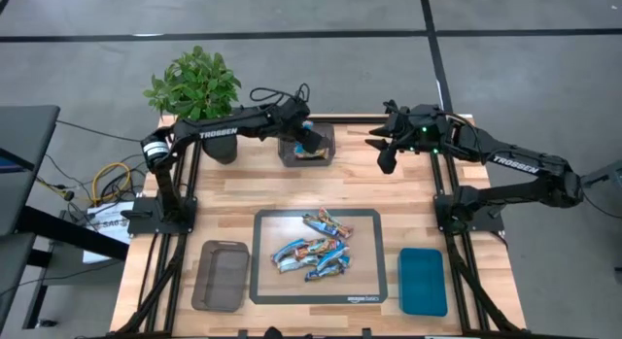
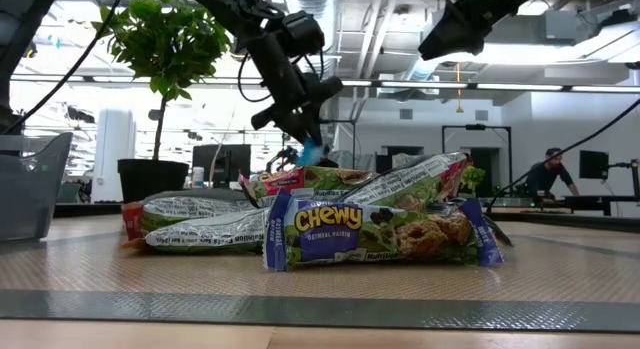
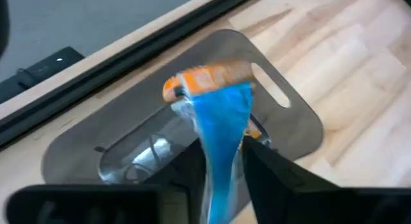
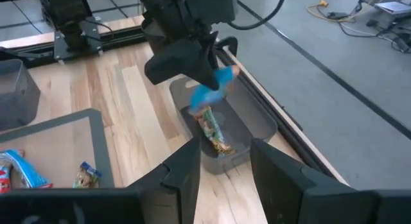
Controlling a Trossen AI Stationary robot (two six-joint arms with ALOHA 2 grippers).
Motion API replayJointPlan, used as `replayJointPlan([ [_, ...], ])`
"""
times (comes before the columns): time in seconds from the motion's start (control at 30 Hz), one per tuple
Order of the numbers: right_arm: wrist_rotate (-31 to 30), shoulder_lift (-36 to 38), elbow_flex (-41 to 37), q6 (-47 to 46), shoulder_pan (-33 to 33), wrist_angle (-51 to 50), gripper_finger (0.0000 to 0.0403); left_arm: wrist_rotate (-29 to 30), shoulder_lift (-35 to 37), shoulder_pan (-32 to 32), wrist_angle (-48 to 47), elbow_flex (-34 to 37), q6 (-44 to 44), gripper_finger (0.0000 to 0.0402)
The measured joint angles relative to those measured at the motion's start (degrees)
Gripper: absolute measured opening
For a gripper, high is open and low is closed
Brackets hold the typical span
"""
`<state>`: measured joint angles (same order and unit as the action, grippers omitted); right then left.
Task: Pick and place Granola Bars by type
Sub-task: Put the yellow granola bar into the top black transparent bin
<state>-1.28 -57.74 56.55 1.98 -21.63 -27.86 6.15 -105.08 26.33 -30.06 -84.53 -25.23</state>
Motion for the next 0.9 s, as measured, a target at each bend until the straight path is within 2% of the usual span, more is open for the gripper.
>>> replayJointPlan([
  [0.13,3.53,0.00,0.00,-0.30,0.03,-0.08,0.0129,-4.21,-0.02,-0.28,0.39,0.00,1.41,0.0145],
  [0.23,6.94,0.00,0.00,-1.82,0.40,-0.96,0.0129,-8.54,0.26,-1.71,1.37,-0.04,3.14,0.0158],
  [0.37,10.51,0.00,0.04,-2.02,2.77,-4.74,0.0129,-13.66,0.39,-5.90,-1.56,-3.42,6.17,0.0155],
  [0.6,11.89,0.00,0.04,-2.40,11.07,-14.85,0.0129,-21.18,0.95,-16.14,-6.96,-8.13,7.52,0.0130],
  [0.77,11.51,0.00,0.04,-7.26,17.37,-21.59,0.0129,-19.61,2.39,-23.58,-13.81,-8.09,7.04,0.0114],
  [0.9,6.70,0.04,-0.73,-12.64,24.94,-22.87,0.0129,-11.43,6.70,-29.00,-14.55,-7.37,5.85,0.0105],
])
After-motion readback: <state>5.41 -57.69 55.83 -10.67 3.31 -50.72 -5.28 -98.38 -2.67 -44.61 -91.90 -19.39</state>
